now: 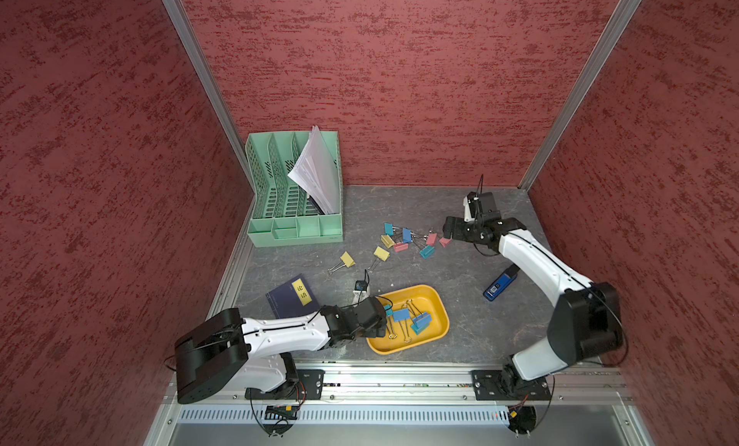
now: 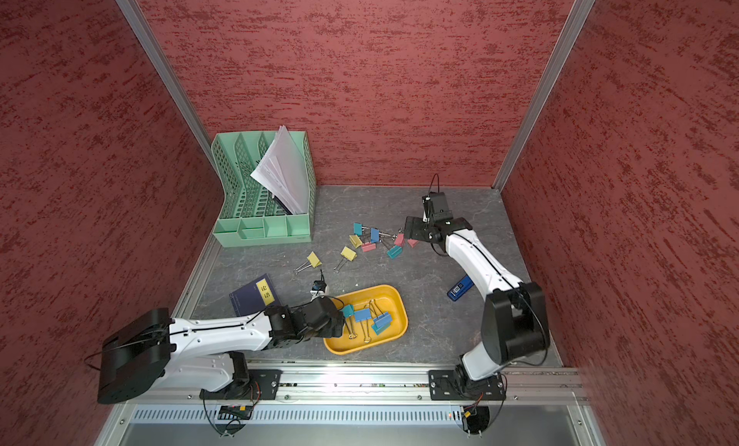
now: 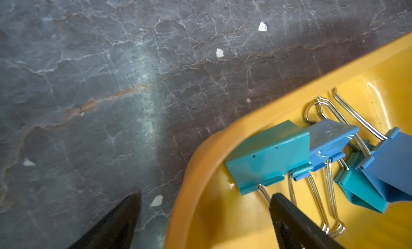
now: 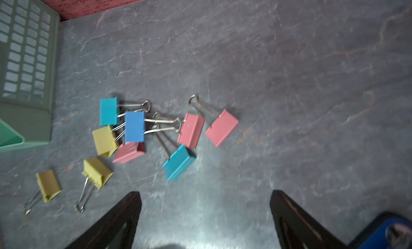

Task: Put the binder clips in the storage box
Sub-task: Adjust the binder clip at the center of the board.

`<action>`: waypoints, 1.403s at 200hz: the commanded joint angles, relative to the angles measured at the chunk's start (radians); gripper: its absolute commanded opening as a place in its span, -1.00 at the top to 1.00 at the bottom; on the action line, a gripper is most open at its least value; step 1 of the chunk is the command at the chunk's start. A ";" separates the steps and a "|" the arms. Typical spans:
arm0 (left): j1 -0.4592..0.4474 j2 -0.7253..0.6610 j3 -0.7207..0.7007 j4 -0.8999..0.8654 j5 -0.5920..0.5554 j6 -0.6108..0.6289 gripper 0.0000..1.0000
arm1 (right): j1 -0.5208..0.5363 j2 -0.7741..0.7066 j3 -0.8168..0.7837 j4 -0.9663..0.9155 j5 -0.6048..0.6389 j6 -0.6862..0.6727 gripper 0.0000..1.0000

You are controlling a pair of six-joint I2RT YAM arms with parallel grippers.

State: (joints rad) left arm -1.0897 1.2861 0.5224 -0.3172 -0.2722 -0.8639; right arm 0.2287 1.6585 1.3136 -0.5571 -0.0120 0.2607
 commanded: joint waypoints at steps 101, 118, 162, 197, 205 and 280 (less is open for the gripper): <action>0.001 0.060 0.007 0.007 -0.004 -0.013 -0.92 | -0.093 0.387 0.236 0.025 -0.165 -0.390 -0.97; 0.001 0.067 0.010 0.011 0.000 -0.011 -0.92 | -0.094 0.410 0.242 0.018 -0.189 -0.402 -0.96; 0.001 0.072 0.017 0.003 -0.001 -0.009 -0.92 | -0.094 0.438 0.246 -0.005 -0.227 -0.400 -0.96; -0.001 0.071 0.019 0.001 -0.001 -0.007 -0.92 | -0.094 0.411 0.217 -0.022 -0.249 -0.371 -0.97; 0.000 0.068 0.018 0.002 -0.001 -0.007 -0.92 | -0.094 0.398 0.196 -0.020 -0.250 -0.367 -0.97; -0.002 0.058 0.013 0.003 -0.002 -0.004 -0.92 | -0.083 0.296 0.022 0.044 -0.234 -0.337 -0.96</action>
State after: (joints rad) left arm -1.0897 1.3281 0.5442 -0.2985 -0.2672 -0.8677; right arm 0.1352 2.0048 1.3716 -0.5419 -0.2573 -0.0925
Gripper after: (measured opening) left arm 0.962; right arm 0.981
